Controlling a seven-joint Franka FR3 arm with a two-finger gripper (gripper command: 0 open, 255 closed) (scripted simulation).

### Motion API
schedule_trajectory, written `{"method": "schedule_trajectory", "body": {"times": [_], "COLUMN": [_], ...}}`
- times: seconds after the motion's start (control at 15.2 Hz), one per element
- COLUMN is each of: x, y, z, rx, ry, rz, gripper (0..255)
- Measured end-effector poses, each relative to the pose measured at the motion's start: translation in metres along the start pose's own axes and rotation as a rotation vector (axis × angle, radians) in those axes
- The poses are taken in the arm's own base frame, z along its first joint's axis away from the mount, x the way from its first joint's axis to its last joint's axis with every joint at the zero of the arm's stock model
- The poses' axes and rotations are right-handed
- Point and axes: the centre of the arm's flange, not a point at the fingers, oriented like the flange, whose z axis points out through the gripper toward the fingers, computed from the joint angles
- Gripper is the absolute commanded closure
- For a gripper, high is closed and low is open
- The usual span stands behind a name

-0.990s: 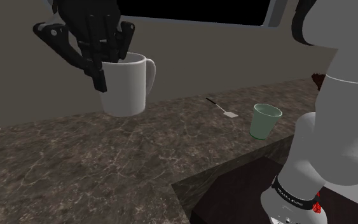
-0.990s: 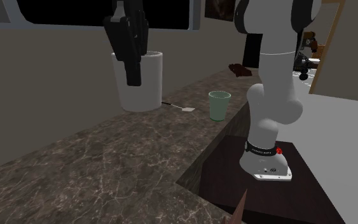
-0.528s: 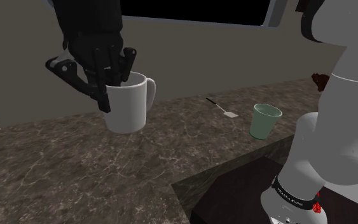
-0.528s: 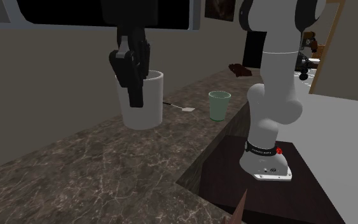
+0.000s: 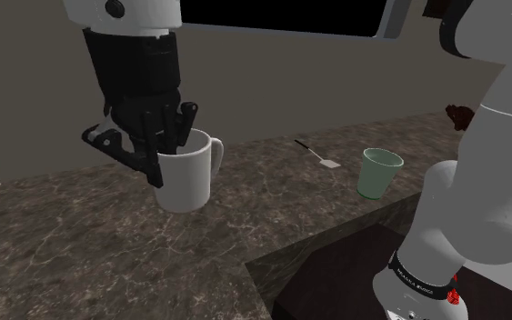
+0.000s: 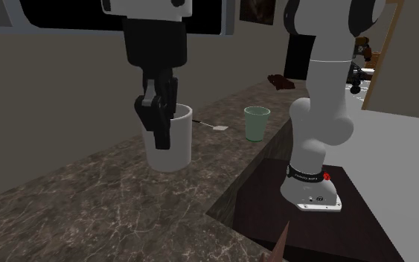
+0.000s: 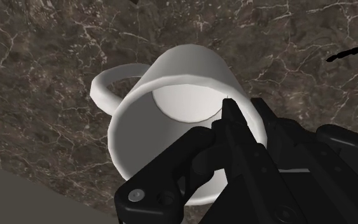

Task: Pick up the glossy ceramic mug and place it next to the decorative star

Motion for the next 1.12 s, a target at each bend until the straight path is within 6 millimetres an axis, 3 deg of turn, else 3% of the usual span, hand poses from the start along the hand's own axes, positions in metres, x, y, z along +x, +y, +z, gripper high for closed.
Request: {"method": "schedule_trajectory", "body": {"times": [1.12], "x": [-0.004], "y": [-0.005], "z": [0.090], "rx": [0.000], "ry": [0.000], "rz": [0.000], "gripper": [255]}}
